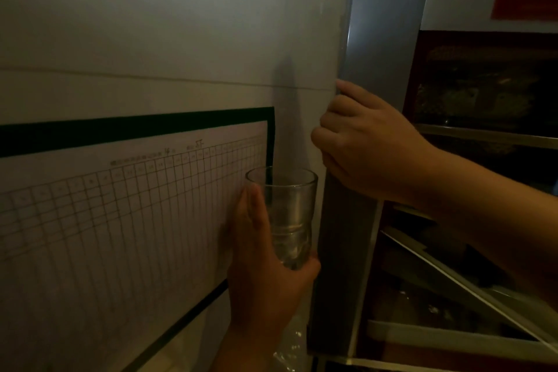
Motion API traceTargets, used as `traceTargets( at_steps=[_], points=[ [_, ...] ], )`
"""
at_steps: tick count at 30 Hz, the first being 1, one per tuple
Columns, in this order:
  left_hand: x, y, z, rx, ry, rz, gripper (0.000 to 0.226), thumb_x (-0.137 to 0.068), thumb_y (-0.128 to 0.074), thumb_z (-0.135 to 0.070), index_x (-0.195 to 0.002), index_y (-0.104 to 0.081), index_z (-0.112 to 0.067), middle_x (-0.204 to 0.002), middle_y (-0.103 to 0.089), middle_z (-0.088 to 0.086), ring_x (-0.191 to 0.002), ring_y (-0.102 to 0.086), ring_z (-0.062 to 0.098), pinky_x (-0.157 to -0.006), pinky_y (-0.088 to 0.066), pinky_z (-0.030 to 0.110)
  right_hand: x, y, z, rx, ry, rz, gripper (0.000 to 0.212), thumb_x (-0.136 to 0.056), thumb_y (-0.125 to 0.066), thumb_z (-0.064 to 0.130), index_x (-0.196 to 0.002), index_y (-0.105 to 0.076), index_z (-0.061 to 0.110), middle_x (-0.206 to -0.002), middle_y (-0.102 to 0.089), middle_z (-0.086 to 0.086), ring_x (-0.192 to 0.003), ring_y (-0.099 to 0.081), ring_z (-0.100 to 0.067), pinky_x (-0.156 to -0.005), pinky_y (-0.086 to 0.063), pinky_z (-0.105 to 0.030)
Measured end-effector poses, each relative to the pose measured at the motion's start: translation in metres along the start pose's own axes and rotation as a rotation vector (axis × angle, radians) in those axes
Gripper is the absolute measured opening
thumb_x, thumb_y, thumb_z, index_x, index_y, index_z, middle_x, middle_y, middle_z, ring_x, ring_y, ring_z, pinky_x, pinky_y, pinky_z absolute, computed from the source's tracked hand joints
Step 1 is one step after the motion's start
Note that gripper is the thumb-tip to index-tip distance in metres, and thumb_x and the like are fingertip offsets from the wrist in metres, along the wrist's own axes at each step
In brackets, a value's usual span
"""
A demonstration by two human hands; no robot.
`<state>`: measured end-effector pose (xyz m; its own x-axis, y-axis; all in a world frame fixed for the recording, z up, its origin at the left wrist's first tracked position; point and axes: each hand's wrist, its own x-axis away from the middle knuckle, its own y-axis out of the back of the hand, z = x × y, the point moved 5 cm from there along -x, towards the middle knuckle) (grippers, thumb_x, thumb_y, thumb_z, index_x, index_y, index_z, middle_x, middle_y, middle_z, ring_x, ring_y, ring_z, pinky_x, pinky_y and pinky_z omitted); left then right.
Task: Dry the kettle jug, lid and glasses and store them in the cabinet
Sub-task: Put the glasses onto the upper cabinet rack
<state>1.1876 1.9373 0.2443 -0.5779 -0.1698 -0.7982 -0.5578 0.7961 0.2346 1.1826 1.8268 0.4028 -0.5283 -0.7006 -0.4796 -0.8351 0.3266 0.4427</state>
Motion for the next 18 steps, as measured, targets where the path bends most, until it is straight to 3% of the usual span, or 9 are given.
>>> traceTargets(
  at_steps=[2,4,6,9,12,14,16,18],
  points=[
    [0.001,0.001,0.001,0.017,0.011,0.018,0.124,-0.058,-0.075,-0.043,-0.147,0.012,-0.04,-0.143,0.01,-0.035,-0.131,0.002,-0.006,-0.099,-0.021,0.048,-0.002,0.01,0.005,-0.005,-0.06,-0.013,0.025,-0.09,-0.038,0.023,-0.083,-0.059,0.011,-0.075,-0.059,-0.006,-0.081,-0.051,-0.025,-0.107,-0.026,-0.041],
    [0.004,0.003,0.001,0.028,-0.037,0.021,0.12,-0.062,-0.073,-0.045,-0.148,0.011,-0.036,-0.147,0.013,-0.032,-0.135,0.008,-0.012,-0.103,-0.021,0.034,-0.007,0.022,0.009,-0.024,-0.114,0.011,0.028,-0.091,-0.034,0.025,-0.08,-0.056,0.012,-0.068,-0.051,-0.004,-0.069,-0.04,-0.021,-0.093,-0.034,-0.038],
    [0.008,0.003,0.002,0.04,-0.062,0.024,0.118,-0.064,-0.072,-0.044,-0.15,0.008,-0.031,-0.152,0.009,-0.026,-0.136,0.008,-0.014,-0.095,-0.021,0.016,-0.017,0.031,0.015,-0.103,-0.151,0.041,0.027,-0.092,-0.033,0.029,-0.083,-0.054,0.014,-0.067,-0.042,0.0,-0.063,-0.035,-0.017,-0.074,-0.035,-0.035],
    [0.01,-0.001,0.008,0.072,0.007,0.05,0.125,-0.06,-0.077,-0.041,-0.146,0.014,-0.043,-0.147,0.013,-0.034,-0.128,0.001,-0.015,-0.088,-0.027,0.018,-0.04,0.036,0.025,-0.255,-0.204,0.072,0.021,-0.096,-0.035,0.031,-0.097,-0.052,0.019,-0.067,-0.04,0.005,-0.054,-0.033,-0.01,-0.05,-0.023,-0.026],
    [0.008,-0.008,0.011,0.122,0.02,0.098,0.13,-0.056,-0.08,-0.036,-0.141,0.018,-0.052,-0.138,0.021,-0.046,-0.125,-0.012,-0.01,-0.076,-0.031,0.014,-0.05,0.028,0.025,-0.3,-0.319,0.187,0.011,-0.096,-0.04,0.028,-0.091,-0.047,0.021,-0.064,-0.032,0.006,-0.052,-0.025,-0.008,-0.045,-0.016,-0.024],
    [0.005,-0.01,0.011,0.126,-0.001,0.084,0.13,-0.055,-0.08,-0.036,-0.143,0.014,-0.05,-0.141,0.016,-0.044,-0.13,-0.029,0.01,-0.074,-0.045,0.022,-0.048,0.023,0.025,-0.235,-0.375,0.281,0.013,-0.096,-0.042,0.027,-0.085,-0.042,0.02,-0.063,-0.031,0.005,-0.05,-0.025,-0.011,-0.045,-0.015,-0.025],
    [0.001,-0.01,0.01,0.113,-0.054,0.047,0.132,-0.056,-0.084,-0.035,-0.146,0.012,-0.042,-0.148,0.007,-0.033,-0.132,-0.034,0.02,-0.083,-0.049,0.033,-0.044,0.025,0.027,-0.189,-0.388,0.345,0.015,-0.097,-0.041,0.028,-0.085,-0.039,0.019,-0.063,-0.031,0.004,-0.05,-0.026,-0.012,-0.045,-0.015,-0.025],
    [-0.001,-0.011,0.008,0.132,-0.14,0.007,0.122,-0.064,-0.079,-0.042,-0.15,0.008,-0.032,-0.155,-0.003,-0.015,-0.138,-0.025,0.016,-0.099,-0.037,0.028,-0.04,0.032,0.029,-0.159,-0.394,0.357,0.018,-0.098,-0.039,0.031,-0.087,-0.033,0.018,-0.063,-0.029,0.003,-0.05,-0.025,-0.011,-0.045,-0.015,-0.026]
  ],
)
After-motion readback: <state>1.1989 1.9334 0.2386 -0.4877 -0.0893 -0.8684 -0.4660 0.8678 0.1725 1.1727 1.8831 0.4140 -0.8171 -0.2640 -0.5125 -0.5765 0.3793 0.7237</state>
